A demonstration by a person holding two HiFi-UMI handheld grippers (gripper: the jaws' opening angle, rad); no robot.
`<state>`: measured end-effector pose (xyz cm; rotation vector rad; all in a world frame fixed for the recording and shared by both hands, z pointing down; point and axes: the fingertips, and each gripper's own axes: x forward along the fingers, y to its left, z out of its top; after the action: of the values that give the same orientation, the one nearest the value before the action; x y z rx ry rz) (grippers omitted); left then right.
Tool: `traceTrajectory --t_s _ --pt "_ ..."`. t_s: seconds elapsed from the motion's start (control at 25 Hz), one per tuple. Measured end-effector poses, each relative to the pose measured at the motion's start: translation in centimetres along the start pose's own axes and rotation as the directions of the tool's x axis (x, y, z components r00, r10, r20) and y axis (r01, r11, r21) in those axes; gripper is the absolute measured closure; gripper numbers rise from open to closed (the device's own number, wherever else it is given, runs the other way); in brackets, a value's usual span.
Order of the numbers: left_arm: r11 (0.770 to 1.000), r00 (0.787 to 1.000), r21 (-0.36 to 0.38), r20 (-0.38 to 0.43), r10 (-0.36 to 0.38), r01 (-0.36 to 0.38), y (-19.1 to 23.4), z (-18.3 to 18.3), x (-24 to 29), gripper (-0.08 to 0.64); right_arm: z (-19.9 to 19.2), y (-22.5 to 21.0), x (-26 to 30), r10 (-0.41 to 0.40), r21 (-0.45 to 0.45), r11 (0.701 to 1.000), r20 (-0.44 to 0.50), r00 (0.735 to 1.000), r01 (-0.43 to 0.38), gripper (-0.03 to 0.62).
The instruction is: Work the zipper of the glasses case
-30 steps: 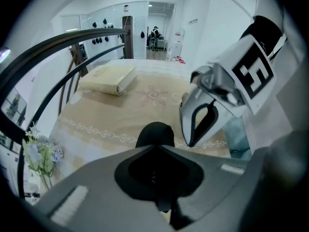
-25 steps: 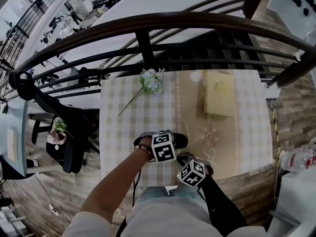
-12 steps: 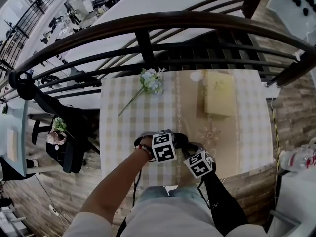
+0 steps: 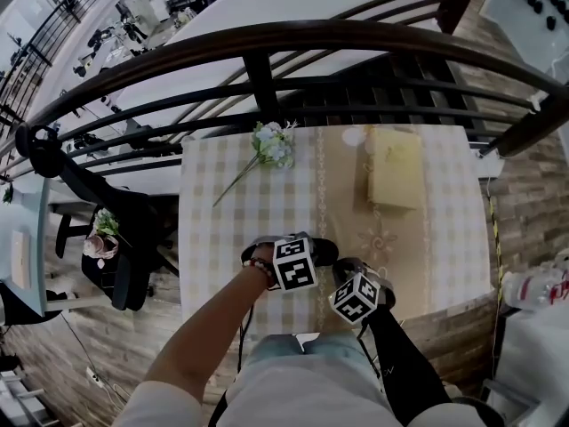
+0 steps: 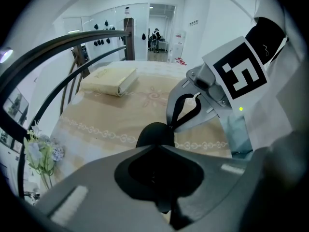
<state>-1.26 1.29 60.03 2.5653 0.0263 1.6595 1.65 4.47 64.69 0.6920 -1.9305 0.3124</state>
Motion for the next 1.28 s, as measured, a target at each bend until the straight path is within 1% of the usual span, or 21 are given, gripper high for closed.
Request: traceTrajectory --t_s 0.12,0.4,0.52,0.64,0.72,0.84,0.96,1.04,1.12,1.2,1.24,1.28 --pt "1.000 1.000 0.002 -0.003 0.000 0.001 0.0 0.0 0.1 0.551 0.3 0.9 0.1 0.015 -0.007 1.000 -0.004 1.000 -0.015 0.565" --pt "1.000 1.000 0.003 -0.016 0.003 -0.003 0.1 0.0 0.2 0.551 0.5 1.2 0.2 0.001 0.059 0.998 -0.057 0.998 0.002 0.563" --pt "1.000 1.000 -0.014 -0.016 0.013 -0.013 0.3 0.0 0.2 0.551 0.6 1.1 0.0 -0.031 0.150 0.988 -0.100 0.995 0.046 0.563" --pt "0.999 1.000 -0.045 -0.001 0.026 -0.026 0.2 0.1 0.1 0.551 0.5 1.2 -0.2 -0.065 0.255 0.962 -0.129 0.990 0.096 0.561" --pt "0.998 0.999 -0.054 0.005 0.036 -0.036 0.2 0.1 0.0 0.551 0.4 1.3 -0.2 -0.074 0.292 0.950 -0.135 0.988 0.111 0.561" --pt "0.998 0.999 -0.043 -0.001 0.039 -0.039 0.1 0.1 -0.1 0.551 0.5 1.3 -0.2 -0.071 0.335 0.936 -0.123 0.990 0.108 0.563" --pt "0.998 1.000 -0.062 0.020 0.003 -0.001 0.0 0.2 -0.3 0.551 0.3 1.2 0.0 -0.072 0.372 0.922 -0.101 0.992 0.105 0.563" --pt "0.998 0.999 -0.063 0.032 -0.014 0.016 0.0 0.3 -0.5 0.551 0.0 1.0 0.0 -0.080 0.384 0.917 -0.093 0.992 0.110 0.563" --pt "0.999 0.999 -0.047 0.037 -0.005 0.007 0.0 0.2 -0.5 0.551 -0.1 0.7 0.0 -0.089 0.390 0.914 -0.087 0.992 0.116 0.563" --pt "0.999 0.999 -0.047 0.049 0.002 0.001 0.1 0.1 -0.6 0.551 -0.1 0.6 -0.1 -0.085 0.394 0.913 -0.072 0.994 0.107 0.560" --pt "0.998 0.998 -0.056 0.057 0.002 0.001 0.1 0.1 -0.6 0.551 0.0 0.7 -0.1 -0.077 0.398 0.913 -0.058 0.995 0.094 0.546" --pt "0.998 0.998 -0.065 0.066 0.003 0.002 0.1 0.1 -0.8 0.551 0.1 0.7 -0.3 -0.069 0.404 0.911 -0.040 0.997 0.080 0.500"
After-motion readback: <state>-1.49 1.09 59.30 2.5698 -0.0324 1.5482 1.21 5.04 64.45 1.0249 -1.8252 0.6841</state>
